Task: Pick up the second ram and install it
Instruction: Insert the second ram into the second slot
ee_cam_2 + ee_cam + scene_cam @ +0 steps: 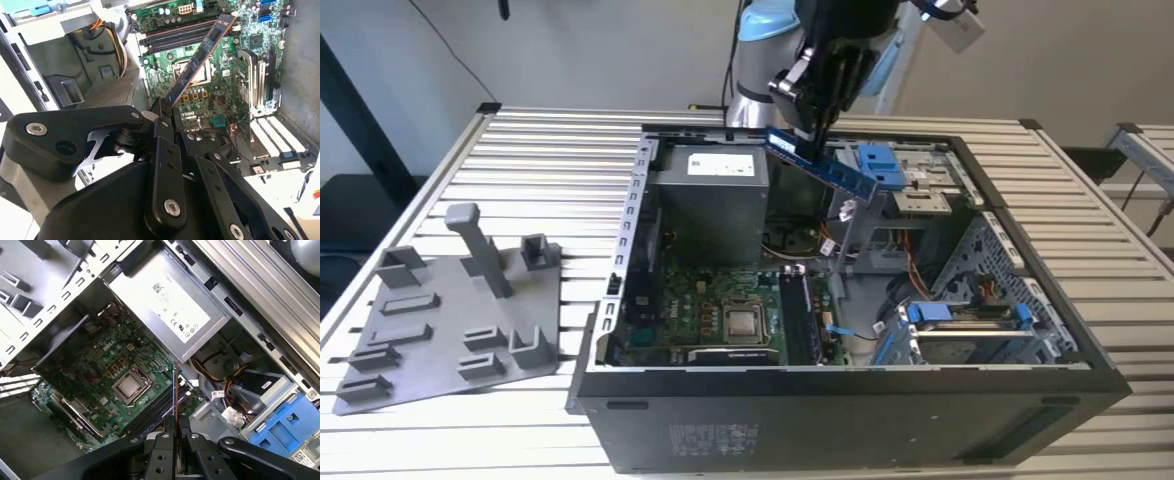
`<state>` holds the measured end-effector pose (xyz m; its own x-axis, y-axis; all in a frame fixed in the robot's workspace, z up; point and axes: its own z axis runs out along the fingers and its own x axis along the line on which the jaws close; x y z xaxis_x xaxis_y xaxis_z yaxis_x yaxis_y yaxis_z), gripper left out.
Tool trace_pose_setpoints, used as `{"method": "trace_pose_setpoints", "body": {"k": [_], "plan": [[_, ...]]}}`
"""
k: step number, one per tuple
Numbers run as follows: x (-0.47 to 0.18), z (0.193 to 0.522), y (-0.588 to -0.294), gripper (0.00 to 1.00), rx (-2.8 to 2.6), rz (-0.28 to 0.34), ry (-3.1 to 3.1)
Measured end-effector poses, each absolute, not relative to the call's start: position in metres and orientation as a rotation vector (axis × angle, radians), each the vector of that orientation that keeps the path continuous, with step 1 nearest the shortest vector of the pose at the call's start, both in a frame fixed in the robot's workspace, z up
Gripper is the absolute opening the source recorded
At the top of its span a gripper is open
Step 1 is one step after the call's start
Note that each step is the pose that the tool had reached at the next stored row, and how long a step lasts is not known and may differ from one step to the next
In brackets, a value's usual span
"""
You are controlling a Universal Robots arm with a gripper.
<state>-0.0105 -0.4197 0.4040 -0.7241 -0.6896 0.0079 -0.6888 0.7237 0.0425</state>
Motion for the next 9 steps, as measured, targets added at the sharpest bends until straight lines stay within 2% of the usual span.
{"method": "trace_pose_setpoints", "body": {"k": [9], "plan": [[-0.0104,0.4031,-0.4199,0.14,1.023,-0.059,-2.947]]}}
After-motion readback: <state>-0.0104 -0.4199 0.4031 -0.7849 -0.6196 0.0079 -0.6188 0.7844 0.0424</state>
